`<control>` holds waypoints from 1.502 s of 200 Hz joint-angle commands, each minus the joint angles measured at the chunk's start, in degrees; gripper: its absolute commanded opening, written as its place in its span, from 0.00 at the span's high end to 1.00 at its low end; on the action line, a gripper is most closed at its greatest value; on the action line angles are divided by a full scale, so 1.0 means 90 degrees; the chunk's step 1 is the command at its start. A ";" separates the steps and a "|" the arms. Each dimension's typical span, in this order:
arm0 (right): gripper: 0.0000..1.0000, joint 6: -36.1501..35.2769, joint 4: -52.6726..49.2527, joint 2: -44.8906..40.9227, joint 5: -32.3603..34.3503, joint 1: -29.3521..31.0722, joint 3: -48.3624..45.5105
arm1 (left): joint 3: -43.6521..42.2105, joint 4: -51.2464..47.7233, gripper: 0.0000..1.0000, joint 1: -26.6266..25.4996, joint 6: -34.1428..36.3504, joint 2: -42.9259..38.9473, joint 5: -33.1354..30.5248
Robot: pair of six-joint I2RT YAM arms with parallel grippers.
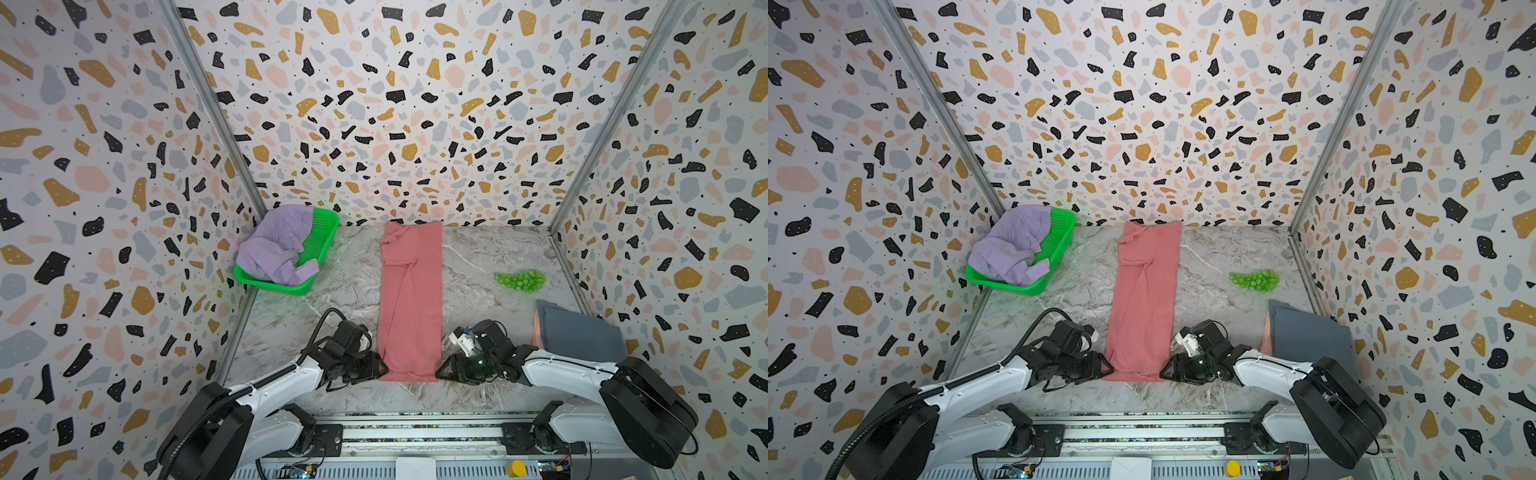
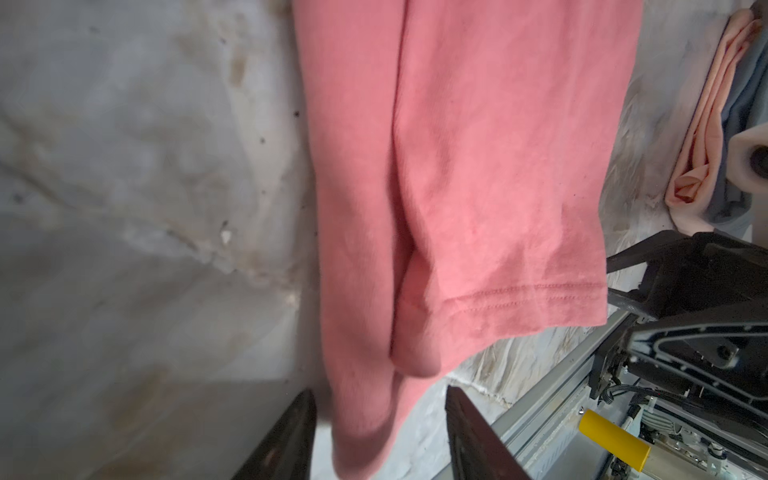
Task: Fold and stack the t-shirts
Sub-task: 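Move both grippers to the strip's near end and grasp it, then fold the strip's near end over toward its far end with both grippers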
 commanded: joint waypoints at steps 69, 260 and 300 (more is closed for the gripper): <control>0.36 0.0490 0.0779 0.1159 0.0250 0.0075 0.0167 | -0.0281 0.0212 0.60 -0.0020 -0.0088 -0.0061 -0.0248; 1.00 -0.0500 -0.2051 -0.0447 0.1142 -0.0271 0.2749 | 0.2354 -0.0797 1.00 -0.0137 -0.0024 -0.0453 0.0072; 1.00 -0.1044 -0.1409 0.1823 0.1073 -0.1183 0.4392 | 0.4026 -0.0712 1.00 0.0528 0.0991 0.1962 0.0036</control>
